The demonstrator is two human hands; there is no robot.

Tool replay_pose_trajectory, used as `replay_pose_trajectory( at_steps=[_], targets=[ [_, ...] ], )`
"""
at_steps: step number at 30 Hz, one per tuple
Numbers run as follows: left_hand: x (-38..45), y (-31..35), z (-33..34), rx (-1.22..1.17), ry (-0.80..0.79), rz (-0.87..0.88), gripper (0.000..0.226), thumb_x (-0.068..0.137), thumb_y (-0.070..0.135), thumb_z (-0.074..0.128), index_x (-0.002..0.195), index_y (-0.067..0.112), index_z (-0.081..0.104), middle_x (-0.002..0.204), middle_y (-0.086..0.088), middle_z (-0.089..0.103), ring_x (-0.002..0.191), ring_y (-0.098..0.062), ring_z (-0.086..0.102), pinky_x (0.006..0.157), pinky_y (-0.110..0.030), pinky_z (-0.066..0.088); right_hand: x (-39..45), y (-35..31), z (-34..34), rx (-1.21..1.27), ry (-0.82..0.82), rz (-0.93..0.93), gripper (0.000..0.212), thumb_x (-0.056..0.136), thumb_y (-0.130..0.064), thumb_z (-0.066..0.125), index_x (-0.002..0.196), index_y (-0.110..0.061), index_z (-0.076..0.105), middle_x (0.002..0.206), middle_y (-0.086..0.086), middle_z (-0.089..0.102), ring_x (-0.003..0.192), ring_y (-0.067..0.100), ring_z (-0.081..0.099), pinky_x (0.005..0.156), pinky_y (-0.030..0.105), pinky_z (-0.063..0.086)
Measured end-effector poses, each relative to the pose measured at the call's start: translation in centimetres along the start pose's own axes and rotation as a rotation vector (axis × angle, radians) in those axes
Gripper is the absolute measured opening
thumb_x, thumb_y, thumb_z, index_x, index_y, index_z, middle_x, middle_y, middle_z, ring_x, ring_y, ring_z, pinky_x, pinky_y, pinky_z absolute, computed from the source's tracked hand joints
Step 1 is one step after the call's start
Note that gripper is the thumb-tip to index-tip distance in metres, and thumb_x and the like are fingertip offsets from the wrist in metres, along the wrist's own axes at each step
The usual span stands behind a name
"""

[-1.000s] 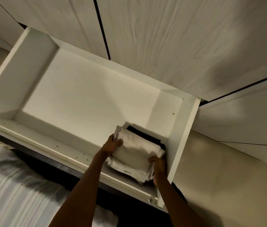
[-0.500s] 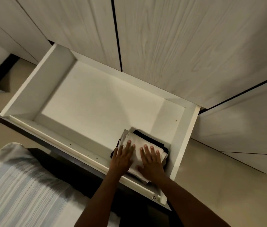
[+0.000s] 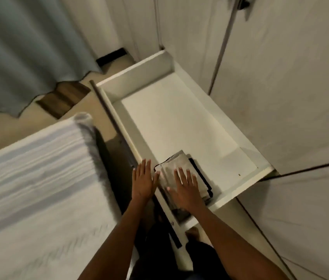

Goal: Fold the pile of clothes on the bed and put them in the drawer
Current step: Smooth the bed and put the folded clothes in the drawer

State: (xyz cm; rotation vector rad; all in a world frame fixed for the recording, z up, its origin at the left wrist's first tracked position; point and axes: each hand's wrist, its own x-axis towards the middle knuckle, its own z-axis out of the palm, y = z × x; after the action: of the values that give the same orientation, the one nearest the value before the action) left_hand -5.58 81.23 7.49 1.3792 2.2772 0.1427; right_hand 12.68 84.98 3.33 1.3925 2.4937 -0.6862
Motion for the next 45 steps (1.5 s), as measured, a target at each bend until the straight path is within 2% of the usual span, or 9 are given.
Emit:
replay_pose_trajectory(
  at_steps=[3,8,12,17,21,27,34,41,45],
  targets=[
    [-6.4,-0.6,-0.7,-0.173,0.128,-0.245,0.083,0.092,0.067,0.013,0.156,0.015,0.028,0.163,-0.010,0.024,0.150,-0.030,0.023,0.122,-0.046,0.012,-1.0,-1.9,-1.6,-0.035,0.003,-0.156,0.077,0.102,-0.065,0.015,0.152,-0.012,0.038,0.156,0.014,0.041,0.142,0.038,0.040,0.110,0.058,0.038],
    [-18.8,-4.7,0.8,-0.315,0.313,-0.615,0.071,0.101,0.063,0.020,0.159,0.023,0.013,0.167,-0.003,0.010,0.154,-0.023,0.006,0.124,-0.045,-0.001,-3.8,-8.4,-2.0,-0.168,-0.119,-0.534,0.087,0.095,-0.073,0.005,0.160,-0.017,0.021,0.166,0.010,0.019,0.153,0.037,0.014,0.121,0.056,0.016],
    [-29.9,-7.9,2.6,-0.364,0.450,-0.874,0.081,0.095,0.070,0.010,0.158,0.021,0.016,0.166,-0.006,0.015,0.152,-0.027,0.013,0.124,-0.048,0.004,-8.6,-15.8,0.1,-0.255,-0.218,-0.805,0.087,0.092,-0.071,0.014,0.158,-0.016,0.027,0.164,0.010,0.026,0.150,0.040,0.023,0.119,0.057,0.021],
    [-44.1,-9.8,6.4,-0.477,0.601,-1.172,0.091,0.088,0.076,0.006,0.157,0.019,0.023,0.163,-0.007,0.024,0.150,-0.029,0.022,0.122,-0.049,0.012,-18.2,-23.5,5.6,-0.392,-0.346,-1.127,0.106,0.074,-0.084,-0.019,0.161,-0.027,0.002,0.169,0.000,0.005,0.155,0.031,0.004,0.123,0.048,0.007],
    [-55.4,-10.7,10.1,-0.547,0.725,-1.361,0.091,0.088,0.076,0.010,0.156,0.017,0.026,0.161,-0.009,0.029,0.147,-0.027,0.027,0.120,-0.049,0.020,-27.3,-28.3,10.4,-0.389,-0.487,-1.247,0.089,0.089,-0.077,0.010,0.161,-0.025,0.005,0.169,0.000,0.006,0.154,0.030,0.009,0.122,0.046,0.014],
    [-70.5,-13.3,14.2,-0.648,0.873,-1.479,0.091,0.090,0.078,0.024,0.155,0.014,0.027,0.160,-0.009,0.032,0.147,-0.025,0.029,0.119,-0.042,0.025,-39.0,-33.3,17.4,-0.369,-0.621,-1.365,0.130,0.060,-0.098,-0.015,0.159,-0.022,0.020,0.165,0.005,0.023,0.150,0.024,0.025,0.120,0.041,0.027],
    [-82.1,-16.2,17.0,-0.678,0.955,-1.510,0.078,0.098,0.063,0.032,0.157,0.012,0.021,0.162,-0.008,0.026,0.149,-0.024,0.024,0.121,-0.042,0.024,-49.1,-38.4,22.0,-0.405,-0.676,-1.458,0.074,0.101,-0.061,0.036,0.159,-0.017,0.022,0.164,0.008,0.027,0.149,0.024,0.028,0.117,0.043,0.031],
    [-87.6,-20.5,19.0,-0.655,0.944,-1.540,0.076,0.100,0.058,0.037,0.159,0.016,0.014,0.164,-0.007,0.020,0.151,-0.023,0.020,0.120,-0.042,0.022,-53.4,-46.2,28.1,-0.505,-0.690,-1.547,0.075,0.101,-0.060,0.038,0.160,-0.018,0.018,0.165,0.008,0.023,0.151,0.025,0.025,0.118,0.047,0.030],
    [-88.6,-23.8,20.7,-0.641,0.829,-1.549,0.087,0.091,0.072,0.020,0.159,0.020,0.007,0.165,-0.008,0.015,0.151,-0.025,0.019,0.119,-0.044,0.020,-54.2,-51.1,32.2,-0.586,-0.661,-1.604,0.074,0.102,-0.055,0.042,0.160,-0.015,0.017,0.165,0.008,0.023,0.150,0.027,0.026,0.117,0.051,0.031]
  ],
)
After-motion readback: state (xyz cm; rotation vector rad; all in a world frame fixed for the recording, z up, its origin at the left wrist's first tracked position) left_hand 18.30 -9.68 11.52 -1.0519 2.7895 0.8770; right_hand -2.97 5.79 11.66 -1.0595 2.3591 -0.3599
